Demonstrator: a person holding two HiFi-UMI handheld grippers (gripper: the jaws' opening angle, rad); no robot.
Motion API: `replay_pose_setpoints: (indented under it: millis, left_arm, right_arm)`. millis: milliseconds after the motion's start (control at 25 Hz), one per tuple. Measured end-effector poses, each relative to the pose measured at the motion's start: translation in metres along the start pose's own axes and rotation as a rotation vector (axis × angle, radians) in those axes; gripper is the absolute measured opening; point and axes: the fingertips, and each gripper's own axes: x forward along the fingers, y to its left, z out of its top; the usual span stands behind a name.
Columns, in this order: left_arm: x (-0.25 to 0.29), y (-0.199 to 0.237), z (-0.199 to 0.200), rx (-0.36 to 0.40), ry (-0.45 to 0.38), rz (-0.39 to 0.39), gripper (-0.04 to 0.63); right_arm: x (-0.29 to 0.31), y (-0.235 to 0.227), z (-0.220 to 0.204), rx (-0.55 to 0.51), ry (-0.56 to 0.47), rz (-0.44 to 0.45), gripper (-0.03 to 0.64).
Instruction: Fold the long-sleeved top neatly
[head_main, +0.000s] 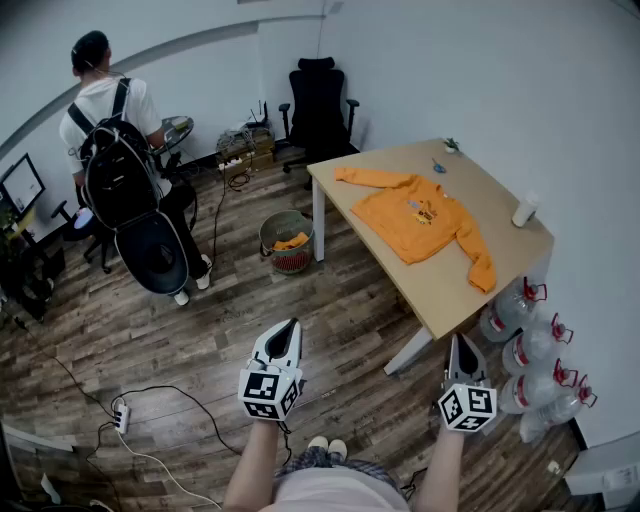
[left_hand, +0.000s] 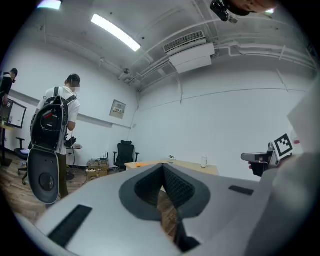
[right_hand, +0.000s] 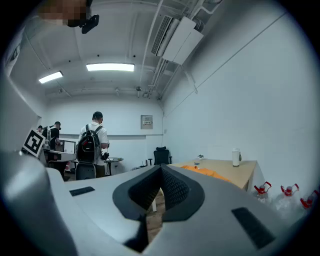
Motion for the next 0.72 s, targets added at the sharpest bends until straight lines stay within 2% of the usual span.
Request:
replay_pose_setpoints:
  millis: [720]
  left_arm:
    - [0.0062, -0.0081, -0.0049, -0.017, 0.01, -0.027, 0.002]
  right_arm:
    - [-0.0035, 0.0012, -0.0005, 0.04, -0.018, -0.002, 0.005]
